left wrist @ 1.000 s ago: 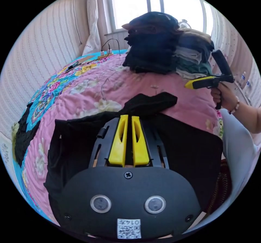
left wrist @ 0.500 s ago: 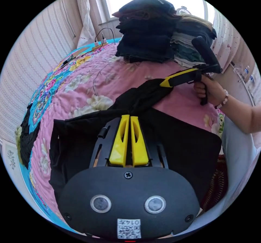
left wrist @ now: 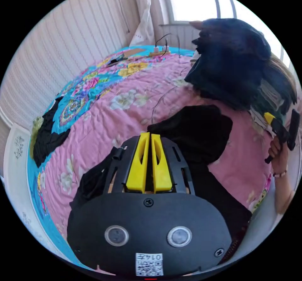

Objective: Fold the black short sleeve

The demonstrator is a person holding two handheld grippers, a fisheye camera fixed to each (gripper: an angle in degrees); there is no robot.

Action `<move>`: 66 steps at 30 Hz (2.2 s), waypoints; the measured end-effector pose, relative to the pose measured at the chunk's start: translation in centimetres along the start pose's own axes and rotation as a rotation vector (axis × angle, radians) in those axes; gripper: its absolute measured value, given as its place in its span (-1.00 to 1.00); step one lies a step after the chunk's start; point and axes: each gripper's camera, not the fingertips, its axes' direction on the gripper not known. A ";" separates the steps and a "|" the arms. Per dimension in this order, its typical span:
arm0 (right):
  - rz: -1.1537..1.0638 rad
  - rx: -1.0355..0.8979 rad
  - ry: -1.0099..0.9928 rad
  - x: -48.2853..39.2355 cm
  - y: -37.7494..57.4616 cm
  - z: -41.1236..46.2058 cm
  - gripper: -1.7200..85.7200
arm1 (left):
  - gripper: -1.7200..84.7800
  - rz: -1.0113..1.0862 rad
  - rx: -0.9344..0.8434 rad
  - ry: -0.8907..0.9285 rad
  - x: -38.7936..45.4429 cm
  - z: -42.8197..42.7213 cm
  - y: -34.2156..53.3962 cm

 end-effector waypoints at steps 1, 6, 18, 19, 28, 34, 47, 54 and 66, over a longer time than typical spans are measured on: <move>0.017 -0.020 0.002 0.4 0.0 0.2 -0.94 | -0.95 -0.003 -0.015 -0.011 0.0 0.4 -0.3; 0.055 -0.177 0.080 1.8 -0.6 2.4 -0.87 | -0.90 0.101 0.086 -0.014 2.5 -0.2 -3.8; 0.046 -0.325 0.113 2.4 -2.1 6.2 -0.82 | -0.96 0.163 -0.146 0.145 9.9 11.6 -11.6; 0.053 -0.320 0.108 2.6 -2.2 6.1 -0.82 | -0.97 0.145 -0.133 0.149 9.2 11.3 -11.5; -0.010 -0.364 0.125 1.4 -2.9 7.4 -0.79 | -0.98 -0.009 -0.153 0.151 0.0 12.2 -6.1; -0.074 -0.318 0.123 -0.4 -6.3 10.7 -0.78 | -0.98 -0.048 -0.110 0.230 -2.4 11.6 -5.3; -0.003 -0.187 0.153 0.1 -4.7 5.9 -0.95 | -0.98 0.179 0.069 0.361 0.8 1.1 -9.5; 0.032 -0.447 0.149 3.4 -5.7 7.9 -0.95 | -0.98 0.255 -0.031 0.350 8.1 1.3 -13.6; 0.012 -0.665 0.124 4.7 -4.7 13.6 -0.96 | -0.93 0.242 0.041 0.179 -0.7 -9.1 -12.6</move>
